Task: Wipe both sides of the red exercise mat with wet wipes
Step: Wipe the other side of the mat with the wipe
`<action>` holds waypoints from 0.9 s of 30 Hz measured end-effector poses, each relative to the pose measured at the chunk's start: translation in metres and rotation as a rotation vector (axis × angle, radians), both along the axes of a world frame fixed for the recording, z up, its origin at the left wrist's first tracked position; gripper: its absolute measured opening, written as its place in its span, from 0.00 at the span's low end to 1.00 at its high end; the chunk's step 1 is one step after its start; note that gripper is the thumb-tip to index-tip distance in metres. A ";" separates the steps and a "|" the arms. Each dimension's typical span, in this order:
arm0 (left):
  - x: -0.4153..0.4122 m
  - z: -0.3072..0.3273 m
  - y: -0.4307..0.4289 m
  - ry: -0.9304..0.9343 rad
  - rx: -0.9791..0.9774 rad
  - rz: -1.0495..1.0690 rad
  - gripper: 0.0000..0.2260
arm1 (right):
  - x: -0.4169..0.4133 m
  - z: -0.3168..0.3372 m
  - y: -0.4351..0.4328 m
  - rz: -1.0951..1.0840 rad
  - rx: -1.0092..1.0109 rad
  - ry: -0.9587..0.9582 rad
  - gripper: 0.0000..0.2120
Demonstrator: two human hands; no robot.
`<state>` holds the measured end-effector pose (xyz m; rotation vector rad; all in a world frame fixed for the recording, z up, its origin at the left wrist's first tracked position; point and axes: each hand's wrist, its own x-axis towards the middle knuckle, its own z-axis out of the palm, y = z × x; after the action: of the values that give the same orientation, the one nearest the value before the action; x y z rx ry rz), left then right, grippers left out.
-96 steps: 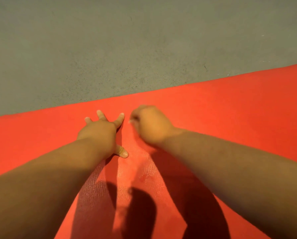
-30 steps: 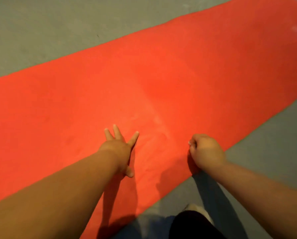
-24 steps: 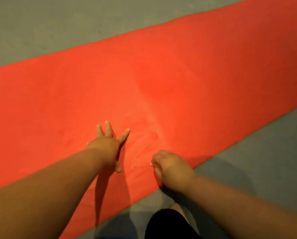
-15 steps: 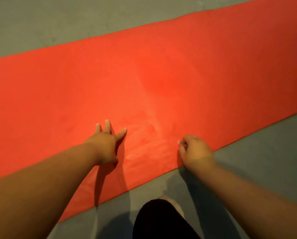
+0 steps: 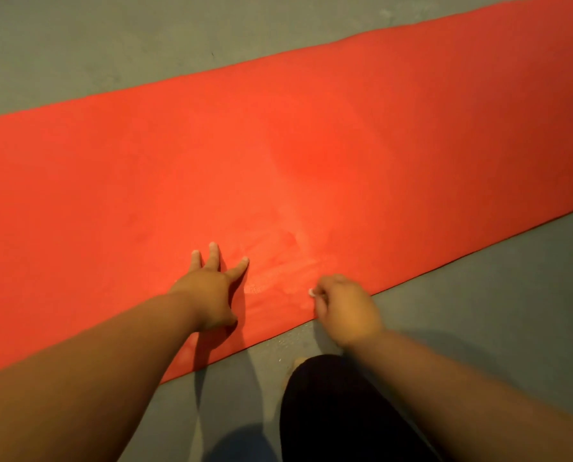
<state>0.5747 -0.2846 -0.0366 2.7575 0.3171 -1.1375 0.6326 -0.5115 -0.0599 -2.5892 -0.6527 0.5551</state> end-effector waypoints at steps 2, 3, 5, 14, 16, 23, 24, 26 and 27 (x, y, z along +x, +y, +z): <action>-0.001 0.002 0.000 0.011 0.000 -0.006 0.48 | -0.031 -0.003 0.031 0.245 0.006 0.088 0.12; -0.001 0.002 0.001 0.010 -0.005 -0.009 0.48 | -0.034 -0.004 0.035 0.329 -0.037 0.097 0.13; -0.001 0.002 0.003 0.012 -0.019 -0.016 0.48 | -0.012 -0.004 0.017 0.228 -0.073 0.049 0.12; 0.002 0.002 0.011 -0.007 -0.007 -0.048 0.47 | 0.025 -0.001 0.013 -0.105 -0.011 -0.066 0.06; 0.001 0.001 0.015 -0.017 -0.026 -0.035 0.47 | -0.015 -0.002 0.050 0.207 0.002 0.056 0.08; -0.004 0.002 0.044 -0.206 -0.025 -0.060 0.35 | 0.086 0.001 -0.006 -0.249 -0.122 -0.143 0.05; -0.001 0.003 0.050 -0.240 -0.022 -0.070 0.34 | 0.099 0.004 -0.012 -0.334 -0.140 -0.172 0.05; 0.006 0.003 0.060 -0.296 -0.015 -0.061 0.32 | 0.090 0.005 0.009 -0.332 -0.141 -0.180 0.04; 0.009 0.003 0.064 -0.319 -0.010 -0.034 0.32 | 0.070 0.001 0.030 -0.253 -0.099 -0.147 0.04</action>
<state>0.5838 -0.2208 -0.0340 2.8835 0.2250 -0.6844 0.7025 -0.4818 -0.0588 -2.7698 -0.3399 0.3265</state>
